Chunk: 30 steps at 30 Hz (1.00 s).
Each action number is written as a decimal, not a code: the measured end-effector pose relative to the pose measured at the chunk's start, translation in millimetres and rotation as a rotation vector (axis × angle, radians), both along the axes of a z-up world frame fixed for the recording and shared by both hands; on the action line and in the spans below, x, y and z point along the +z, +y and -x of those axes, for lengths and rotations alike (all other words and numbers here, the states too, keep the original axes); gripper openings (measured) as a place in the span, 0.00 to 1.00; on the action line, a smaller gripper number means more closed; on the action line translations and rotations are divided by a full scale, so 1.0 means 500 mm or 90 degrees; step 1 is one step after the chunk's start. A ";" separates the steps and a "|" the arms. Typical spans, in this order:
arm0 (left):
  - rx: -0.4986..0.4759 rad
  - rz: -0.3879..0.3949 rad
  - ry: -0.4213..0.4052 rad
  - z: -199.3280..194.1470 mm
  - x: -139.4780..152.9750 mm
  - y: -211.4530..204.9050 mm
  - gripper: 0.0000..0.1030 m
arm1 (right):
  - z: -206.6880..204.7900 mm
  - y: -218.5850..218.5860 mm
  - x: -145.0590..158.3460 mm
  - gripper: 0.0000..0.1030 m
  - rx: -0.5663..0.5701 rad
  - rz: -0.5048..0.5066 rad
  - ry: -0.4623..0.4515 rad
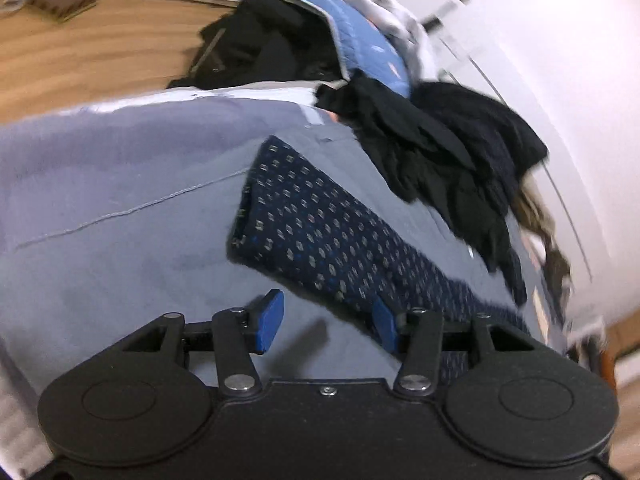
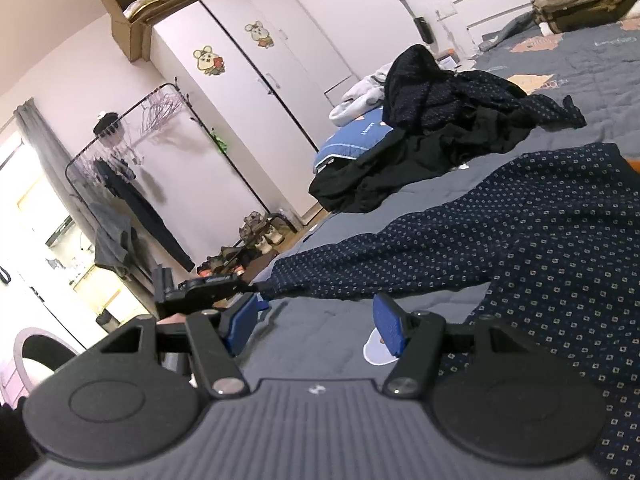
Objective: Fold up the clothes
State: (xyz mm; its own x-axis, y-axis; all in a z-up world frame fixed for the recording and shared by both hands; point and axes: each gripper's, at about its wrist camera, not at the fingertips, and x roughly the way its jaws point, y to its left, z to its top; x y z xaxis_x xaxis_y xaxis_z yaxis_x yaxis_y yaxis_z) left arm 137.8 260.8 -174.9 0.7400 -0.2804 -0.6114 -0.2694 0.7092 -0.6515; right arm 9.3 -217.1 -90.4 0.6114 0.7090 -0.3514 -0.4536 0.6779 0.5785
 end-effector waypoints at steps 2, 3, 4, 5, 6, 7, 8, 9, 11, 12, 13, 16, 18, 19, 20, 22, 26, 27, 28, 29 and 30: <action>0.046 0.026 0.004 -0.014 -0.013 0.006 0.48 | 0.001 0.009 0.000 0.61 0.006 0.006 -0.004; 0.068 0.039 0.006 -0.021 -0.019 0.009 0.49 | 0.002 0.014 -0.001 0.61 0.011 0.010 -0.005; 0.086 0.053 0.006 -0.026 -0.026 0.009 0.49 | 0.002 0.018 -0.002 0.61 0.014 0.014 -0.005; 0.094 0.052 0.001 -0.031 -0.028 0.007 0.47 | 0.002 0.021 -0.003 0.61 0.015 0.017 -0.004; 0.097 0.024 -0.003 -0.034 -0.023 0.001 0.35 | 0.002 0.023 -0.005 0.61 0.017 0.019 -0.003; 0.099 -0.010 -0.006 -0.036 -0.017 -0.005 0.12 | 0.001 0.023 -0.007 0.61 0.018 0.020 -0.001; 0.101 -0.028 -0.013 -0.036 -0.012 -0.006 0.09 | 0.001 0.023 -0.008 0.61 0.018 0.020 0.001; 0.108 -0.036 -0.024 -0.030 -0.005 -0.001 0.08 | 0.001 0.023 -0.009 0.61 0.018 0.021 0.002; 0.122 -0.051 -0.043 -0.014 0.013 0.022 0.07 | 0.002 0.021 -0.009 0.61 0.017 0.021 0.003; 0.126 -0.051 -0.047 -0.007 0.022 0.036 0.07 | 0.002 0.020 -0.008 0.61 0.015 0.022 0.003; 0.120 -0.053 -0.040 -0.005 0.023 0.042 0.07 | 0.002 0.017 -0.008 0.61 0.013 0.020 0.003; 0.095 -0.059 -0.012 -0.004 0.015 0.054 0.07 | 0.001 0.011 -0.004 0.61 0.008 0.015 0.002; 0.079 -0.063 0.008 -0.004 0.010 0.062 0.12 | 0.001 0.010 -0.002 0.61 0.007 0.015 0.001; 0.076 -0.063 0.032 -0.008 -0.002 0.064 0.21 | 0.001 0.010 -0.001 0.61 0.007 0.016 0.000; 0.072 -0.069 0.039 -0.008 -0.009 0.062 0.22 | 0.002 0.009 0.000 0.61 0.006 0.017 -0.001; 0.059 -0.095 0.034 -0.002 -0.007 0.051 0.28 | 0.004 0.009 0.004 0.61 0.007 0.018 -0.005; 0.016 -0.200 0.008 0.026 0.050 -0.008 0.66 | 0.000 -0.001 0.004 0.61 -0.011 0.026 -0.004; -0.007 -0.226 -0.012 0.035 0.070 -0.033 0.66 | -0.001 -0.005 0.003 0.61 -0.017 0.028 -0.001; -0.033 -0.252 -0.034 0.045 0.089 -0.060 0.67 | -0.003 -0.010 0.001 0.61 -0.024 0.030 0.003; -0.055 -0.275 -0.050 0.052 0.107 -0.087 0.67 | -0.003 -0.014 0.000 0.61 -0.031 0.035 0.004; -0.073 -0.292 -0.063 0.060 0.122 -0.117 0.73 | -0.003 -0.019 0.001 0.61 -0.038 0.041 0.003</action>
